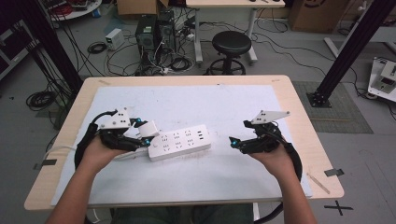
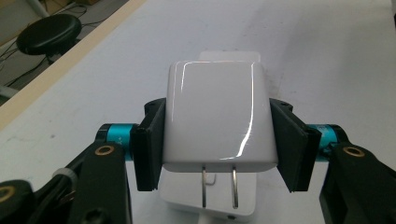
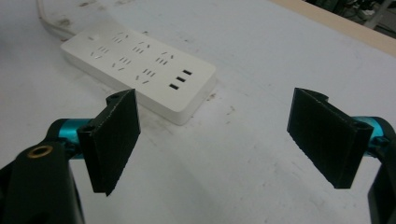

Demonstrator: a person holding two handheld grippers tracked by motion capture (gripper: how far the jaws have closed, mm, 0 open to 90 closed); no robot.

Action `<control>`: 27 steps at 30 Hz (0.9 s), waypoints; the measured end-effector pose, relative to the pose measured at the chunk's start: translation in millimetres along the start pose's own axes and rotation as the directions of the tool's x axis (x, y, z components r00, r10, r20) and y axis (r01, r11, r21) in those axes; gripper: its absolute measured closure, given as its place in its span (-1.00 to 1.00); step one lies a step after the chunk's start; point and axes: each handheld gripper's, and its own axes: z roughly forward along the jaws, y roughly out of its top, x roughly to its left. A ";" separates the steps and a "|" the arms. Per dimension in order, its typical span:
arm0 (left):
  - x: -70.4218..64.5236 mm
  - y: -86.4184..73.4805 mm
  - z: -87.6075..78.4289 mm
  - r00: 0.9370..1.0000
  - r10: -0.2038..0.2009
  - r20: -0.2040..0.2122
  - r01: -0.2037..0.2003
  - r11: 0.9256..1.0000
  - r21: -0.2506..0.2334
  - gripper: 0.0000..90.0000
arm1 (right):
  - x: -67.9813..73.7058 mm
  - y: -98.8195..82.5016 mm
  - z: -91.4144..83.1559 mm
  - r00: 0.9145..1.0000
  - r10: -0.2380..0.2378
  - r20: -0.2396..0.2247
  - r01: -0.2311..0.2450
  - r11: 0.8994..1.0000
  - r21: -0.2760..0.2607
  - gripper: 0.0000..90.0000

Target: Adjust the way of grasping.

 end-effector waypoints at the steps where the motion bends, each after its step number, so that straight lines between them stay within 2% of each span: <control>1: 0.0 0.0 0.0 1.000 0.000 0.000 0.000 1.000 0.000 -0.06 | 0.0 0.0 0.0 1.000 0.000 0.000 0.000 1.000 0.000 -0.61; 5: -8.8 1.3 8.4 1.000 0.023 0.021 -0.023 1.000 -0.014 -0.06 | 8.0 0.9 3.6 1.000 0.001 -0.027 -0.001 1.000 0.004 -0.61; 6: -16.1 0.3 13.3 0.998 0.040 0.039 -0.040 0.999 -0.021 -0.06 | 10.2 1.3 5.4 0.999 -0.005 -0.037 0.005 1.000 0.005 -0.61; 8: -23.2 -1.1 17.4 0.998 0.051 0.047 -0.049 0.998 -0.027 -0.06 | 17.5 2.7 11.4 0.998 -0.007 -0.062 0.008 1.000 0.018 -0.61; 11: -23.2 -1.1 17.4 0.998 0.051 0.047 -0.049 0.998 -0.027 -0.06 | 19.9 2.8 13.1 0.998 -0.008 -0.070 0.010 1.000 0.022 -0.61; 12: -41.4 -2.8 25.5 0.992 0.093 0.081 -0.089 0.995 -0.053 -0.06 | 31.8 2.3 17.9 0.995 -0.009 -0.099 0.012 0.999 0.031 -0.61; 15: -45.7 -2.5 26.8 0.991 0.107 0.084 -0.103 0.993 -0.056 -0.06 | 35.4 2.0 18.9 0.994 -0.010 -0.110 0.013 0.999 0.030 -0.61; 16: -58.2 0.1 30.8 0.984 0.158 0.085 -0.153 0.986 -0.058 -0.06 | 47.3 1.8 21.9 0.990 -0.008 -0.144 0.012 1.000 0.029 -0.61; 17: -58.2 0.1 30.8 0.984 0.158 0.085 -0.153 0.986 -0.058 -0.06 | 51.3 1.9 22.8 0.989 -0.008 -0.148 0.012 1.000 0.027 -0.61; 18: -61.6 0.8 32.1 0.981 0.174 0.081 -0.170 0.984 -0.059 -0.06 | 51.3 1.9 22.8 0.989 -0.008 -0.148 0.012 1.000 0.027 -0.61; 21: -65.2 1.5 33.3 0.980 0.178 0.084 -0.173 0.983 -0.063 -0.06 | 58.5 1.7 24.9 0.989 -0.007 -0.150 0.012 0.999 0.031 -0.61; 22: -76.6 3.9 37.2 0.971 0.227 0.075 -0.220 0.972 -0.086 -0.06 | 67.4 0.6 27.3 0.986 0.000 -0.168 0.004 1.000 0.027 -0.61; 24: -82.8 5.6 38.9 0.966 0.252 0.064 -0.245 0.964 -0.103 -0.06 | 71.9 -0.4 29.9 0.982 0.012 -0.191 -0.009 1.000 0.016 -0.61; 27: -86.2 6.7 39.8 0.962 0.266 0.057 -0.259 0.960 -0.108 -0.06 | 73.7 -0.9 31.1 0.979 0.018 -0.202 -0.016 1.000 0.012 -0.61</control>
